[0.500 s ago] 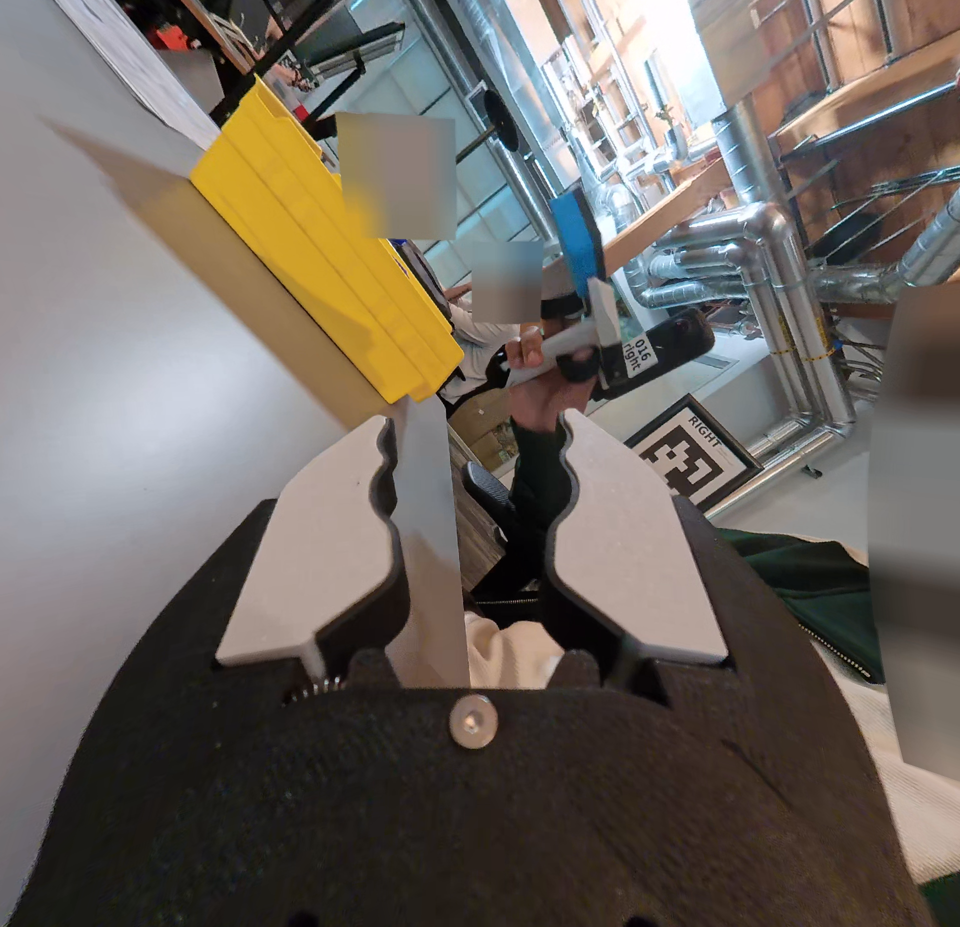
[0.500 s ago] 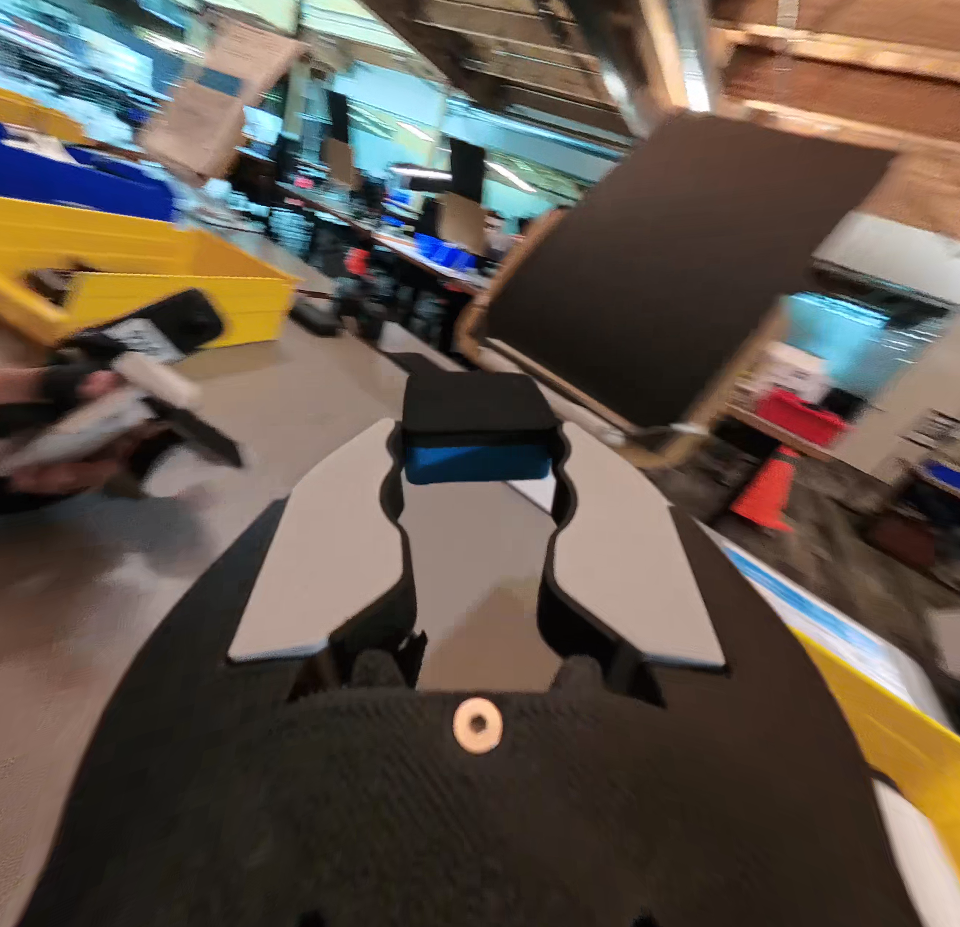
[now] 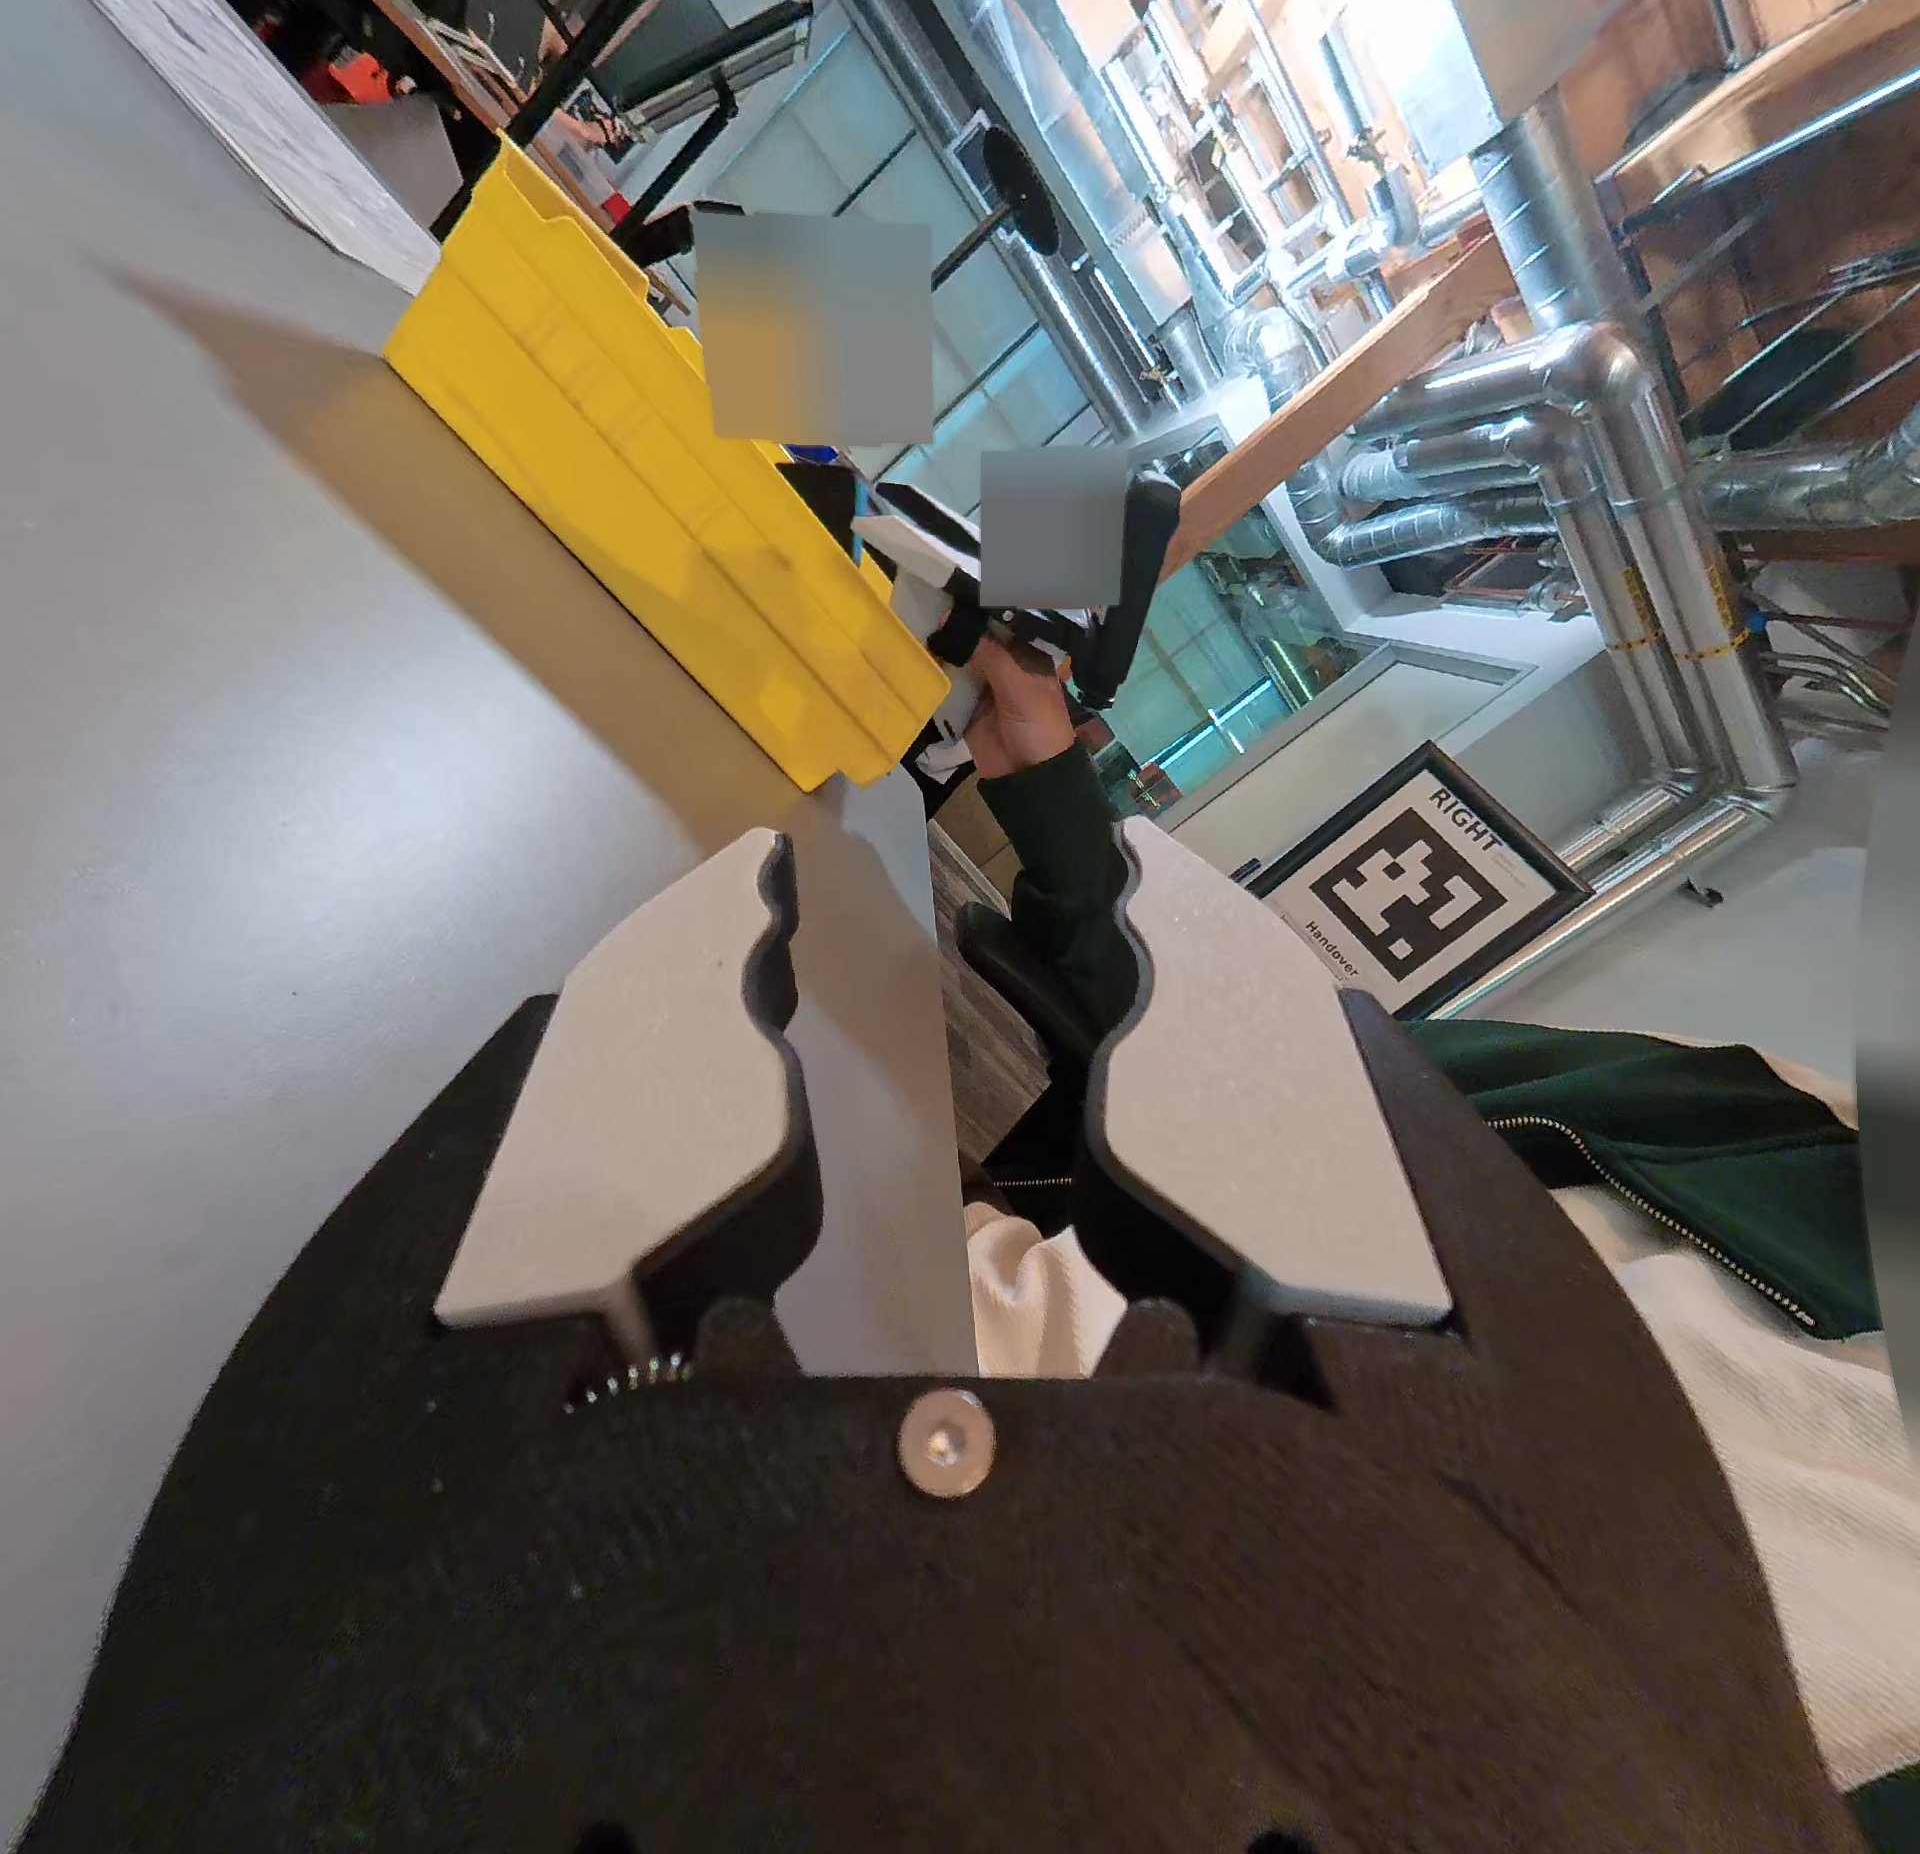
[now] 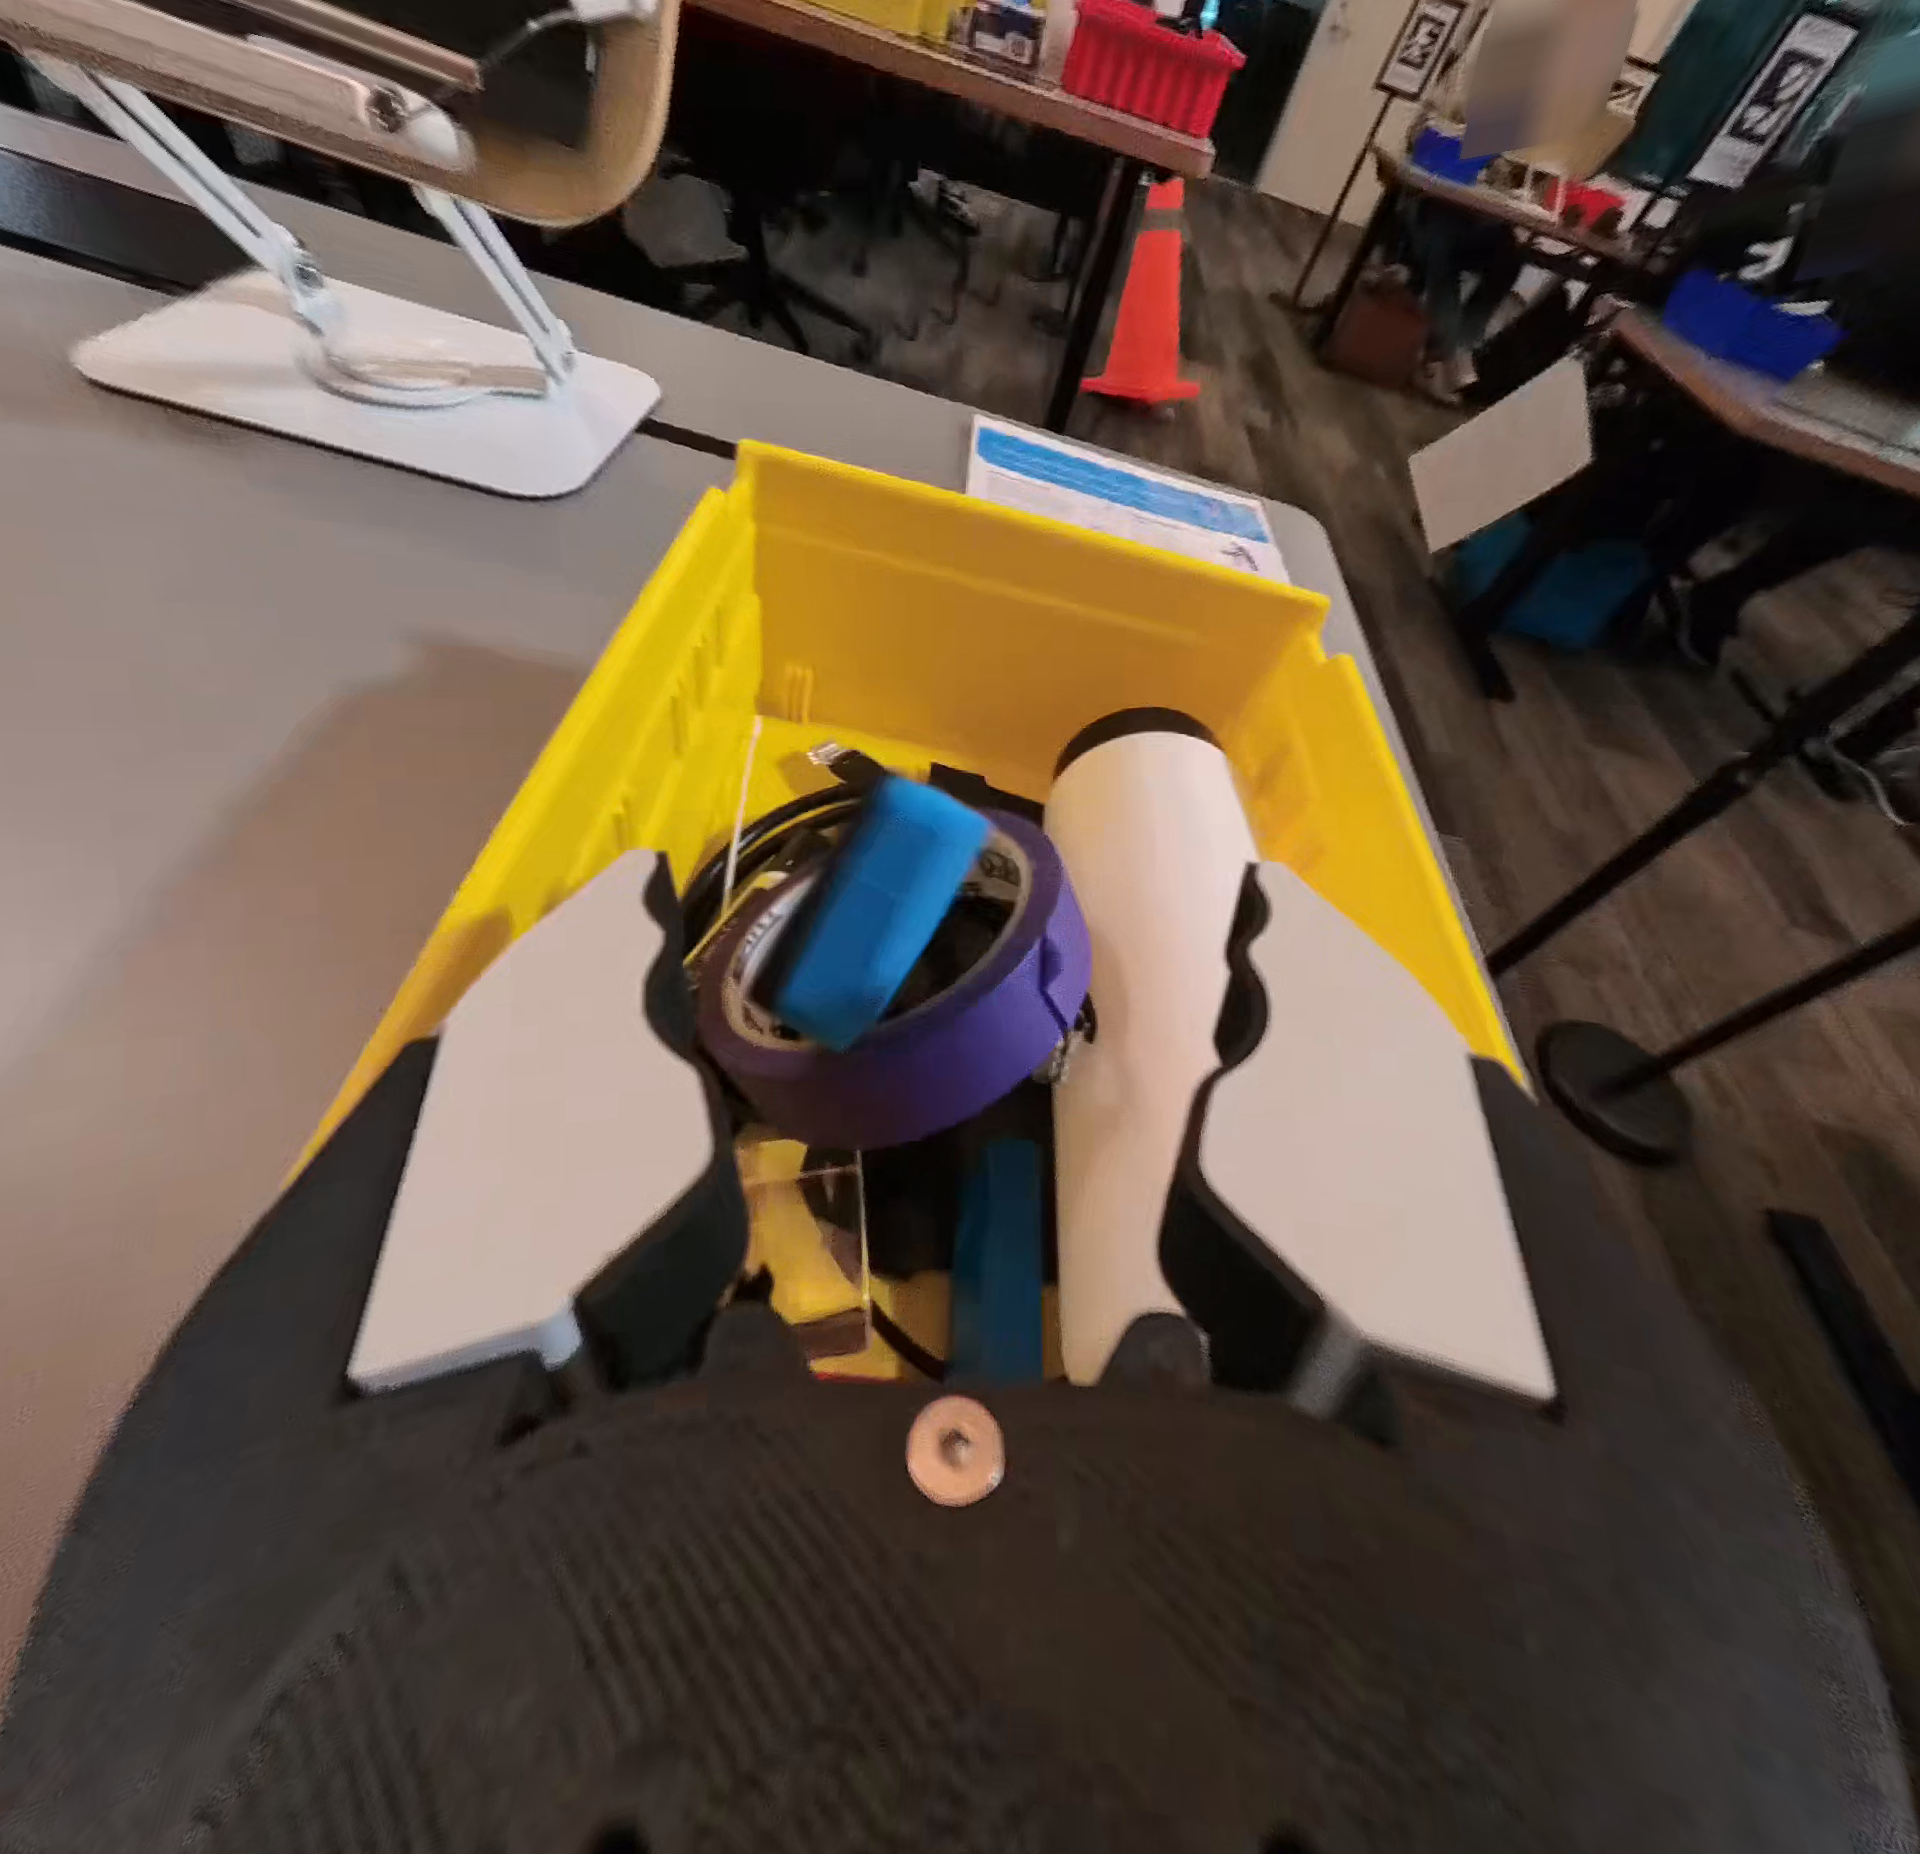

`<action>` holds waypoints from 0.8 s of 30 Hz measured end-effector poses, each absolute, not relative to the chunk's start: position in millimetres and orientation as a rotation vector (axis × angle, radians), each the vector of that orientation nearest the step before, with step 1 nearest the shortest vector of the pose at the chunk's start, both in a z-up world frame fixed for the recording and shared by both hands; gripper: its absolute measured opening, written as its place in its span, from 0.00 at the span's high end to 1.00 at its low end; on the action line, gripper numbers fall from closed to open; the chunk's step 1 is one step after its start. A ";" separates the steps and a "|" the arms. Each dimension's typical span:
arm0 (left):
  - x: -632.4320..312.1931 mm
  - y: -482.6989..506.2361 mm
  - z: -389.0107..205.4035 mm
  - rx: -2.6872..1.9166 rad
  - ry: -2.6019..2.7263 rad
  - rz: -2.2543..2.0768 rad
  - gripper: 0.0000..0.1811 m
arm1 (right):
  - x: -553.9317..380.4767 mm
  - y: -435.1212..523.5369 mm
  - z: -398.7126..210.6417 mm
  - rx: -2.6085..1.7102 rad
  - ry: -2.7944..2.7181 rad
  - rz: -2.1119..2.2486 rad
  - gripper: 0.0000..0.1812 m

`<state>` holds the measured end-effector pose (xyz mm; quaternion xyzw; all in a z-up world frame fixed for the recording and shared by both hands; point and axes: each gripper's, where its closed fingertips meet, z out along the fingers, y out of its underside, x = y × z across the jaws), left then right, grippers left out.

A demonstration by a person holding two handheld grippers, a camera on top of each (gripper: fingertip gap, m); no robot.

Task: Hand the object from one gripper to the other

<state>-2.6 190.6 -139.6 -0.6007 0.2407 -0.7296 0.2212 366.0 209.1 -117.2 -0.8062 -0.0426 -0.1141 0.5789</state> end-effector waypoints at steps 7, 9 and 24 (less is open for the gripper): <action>-4.0 192.7 -139.7 -1.659 0.649 -2.021 0.68 | 341.9 200.1 -59.0 -1.615 -0.115 -0.208 0.53; -3.6 192.3 -139.6 -1.658 0.652 -2.019 0.68 | 325.1 197.5 -46.9 -1.554 -0.152 -0.167 0.55; 1.3 189.5 -148.2 -1.672 0.800 -1.798 0.68 | 83.2 193.9 -124.7 -1.514 -0.853 0.167 0.70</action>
